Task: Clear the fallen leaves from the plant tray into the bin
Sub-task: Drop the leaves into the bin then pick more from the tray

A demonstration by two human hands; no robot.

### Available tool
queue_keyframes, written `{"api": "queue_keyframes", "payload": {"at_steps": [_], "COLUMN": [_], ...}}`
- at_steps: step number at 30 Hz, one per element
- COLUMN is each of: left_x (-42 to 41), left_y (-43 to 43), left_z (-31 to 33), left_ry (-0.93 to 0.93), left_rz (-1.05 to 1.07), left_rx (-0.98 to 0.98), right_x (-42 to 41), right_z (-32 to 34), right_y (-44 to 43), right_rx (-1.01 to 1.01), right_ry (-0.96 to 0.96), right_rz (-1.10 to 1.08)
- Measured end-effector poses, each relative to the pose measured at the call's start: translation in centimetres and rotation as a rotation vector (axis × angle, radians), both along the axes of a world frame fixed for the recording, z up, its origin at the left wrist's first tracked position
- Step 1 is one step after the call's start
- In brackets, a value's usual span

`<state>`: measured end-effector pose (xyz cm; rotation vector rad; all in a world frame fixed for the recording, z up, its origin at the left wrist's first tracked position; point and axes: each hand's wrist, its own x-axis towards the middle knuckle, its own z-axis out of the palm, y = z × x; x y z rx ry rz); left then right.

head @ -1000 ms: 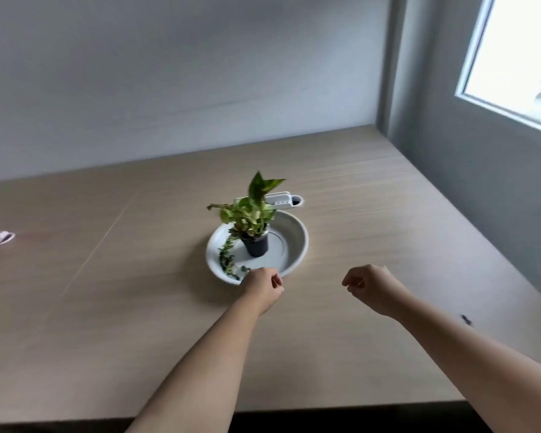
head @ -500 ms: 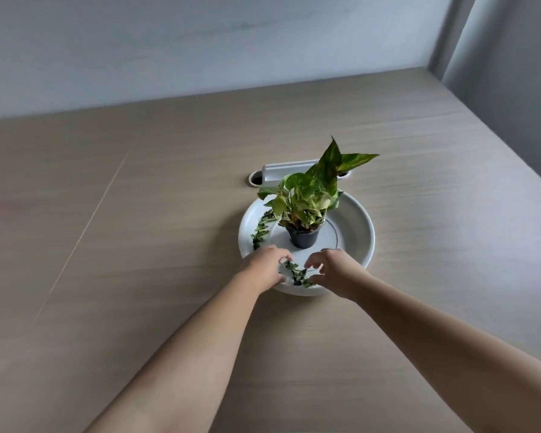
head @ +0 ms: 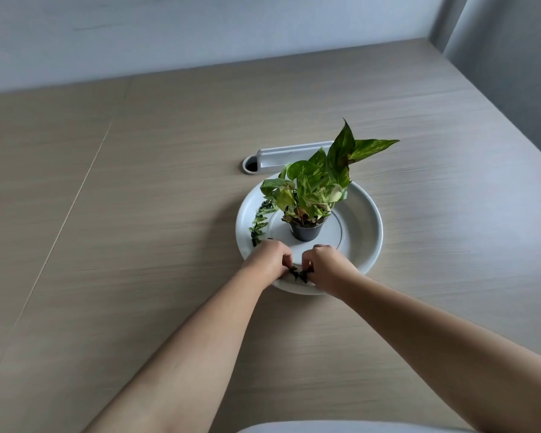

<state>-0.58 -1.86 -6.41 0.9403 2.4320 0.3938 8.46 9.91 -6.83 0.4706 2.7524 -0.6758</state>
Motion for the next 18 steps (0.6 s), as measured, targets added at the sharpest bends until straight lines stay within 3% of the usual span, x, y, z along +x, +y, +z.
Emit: {"api": "queue_keyframes", "payload": {"at_steps": [12,18], "left_x": [-1.2,-0.2], "left_y": [-1.1,-0.9], "left_z": [1.3,1.6], "left_ry": [-0.06,-0.113], "left_rz": [0.234,0.1], "left_rx": [0.162,0.119], "right_x": [0.1,0.8], "right_z": [1.5,2.2], "right_y": [2.0,2.2], "right_rx": [-0.192,-0.208], "right_ry": [0.089,0.1], "right_rz": [-0.19,-0.169]}}
